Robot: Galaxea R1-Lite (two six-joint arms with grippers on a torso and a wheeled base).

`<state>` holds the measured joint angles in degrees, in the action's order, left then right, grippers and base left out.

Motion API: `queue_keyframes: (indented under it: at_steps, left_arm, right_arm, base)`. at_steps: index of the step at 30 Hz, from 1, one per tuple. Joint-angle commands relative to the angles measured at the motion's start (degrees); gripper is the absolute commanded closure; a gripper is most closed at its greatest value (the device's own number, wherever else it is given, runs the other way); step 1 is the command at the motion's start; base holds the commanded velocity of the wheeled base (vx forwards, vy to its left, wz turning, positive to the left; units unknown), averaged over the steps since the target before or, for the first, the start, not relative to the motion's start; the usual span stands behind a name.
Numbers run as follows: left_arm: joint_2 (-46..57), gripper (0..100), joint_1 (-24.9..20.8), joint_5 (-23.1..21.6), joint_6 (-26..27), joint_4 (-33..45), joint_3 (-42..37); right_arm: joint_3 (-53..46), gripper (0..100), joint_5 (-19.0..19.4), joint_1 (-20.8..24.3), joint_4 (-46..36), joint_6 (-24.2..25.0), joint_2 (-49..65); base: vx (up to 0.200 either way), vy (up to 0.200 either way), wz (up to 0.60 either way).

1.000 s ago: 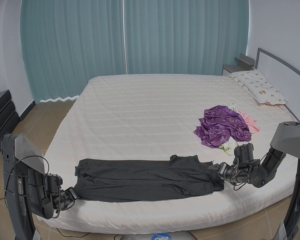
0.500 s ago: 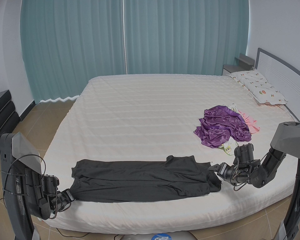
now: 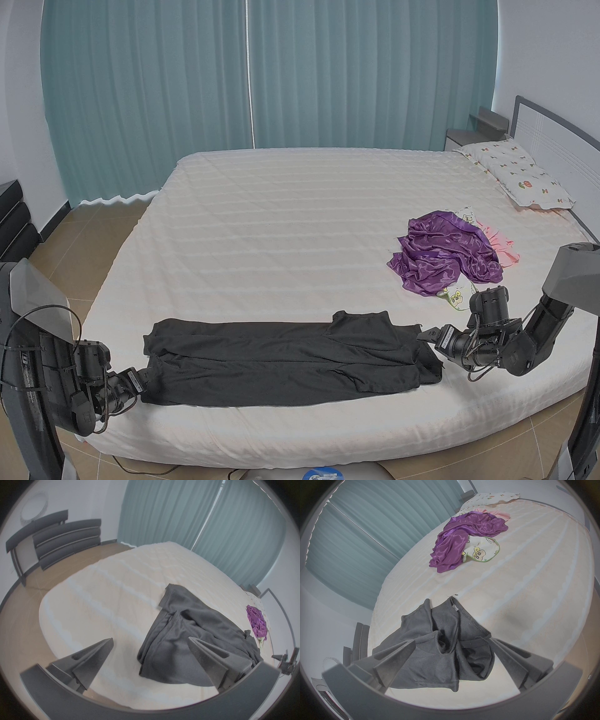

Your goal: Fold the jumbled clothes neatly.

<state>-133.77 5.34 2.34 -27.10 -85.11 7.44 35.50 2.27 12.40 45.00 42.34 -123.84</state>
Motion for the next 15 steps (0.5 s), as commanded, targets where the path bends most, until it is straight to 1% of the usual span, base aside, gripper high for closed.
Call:
queue_keyframes:
  at_steps: [1, 4, 6, 8, 9, 11, 15]
  left_arm:
    - [3.25, 0, -0.51, -0.06, 3.02, 0.39, 3.46]
    - [3.07, 0, -3.05, -0.06, 3.28, 2.23, 6.63]
    - [2.99, 0, -5.6, -0.14, 3.37, 6.19, 9.44]
    - [2.9, 0, -6.39, -0.41, 3.37, 7.33, 10.49]
    - [2.9, 0, -7.8, -2.34, 3.19, 9.27, 12.69]
    - [2.81, 0, -8.68, -3.22, 3.28, 10.41, 13.75]
    - [1.14, 0, -9.29, -2.96, 3.46, 13.57, 17.35]
  right_arm:
    - [0.27, 0, 0.02, 0.08, -0.35, -0.06, 1.32]
    - [0.1, 0, 0.02, 0.35, -0.35, -0.06, 1.59]
    - [0.01, 0, 0.11, 0.43, -0.26, -0.06, 1.59]
    - [0.01, 0, 0.11, 0.43, -0.26, -0.06, 1.5]
    - [0.01, 0, 0.11, 0.43, -0.35, -0.06, 1.5]
    - [0.01, 0, 0.11, 0.43, -0.35, -0.06, 1.59]
    - [0.01, 0, 0.11, 0.35, -0.26, -0.06, 1.68]
  base:
    - [0.0, 0.0, 0.0]
    - [0.0, 0.0, 0.0]
    - [0.0, 0.0, 0.0]
    - [0.0, 0.0, 0.0]
    - [0.0, 0.0, 0.0]
    - [0.0, 0.0, 0.0]
    - [0.0, 0.0, 0.0]
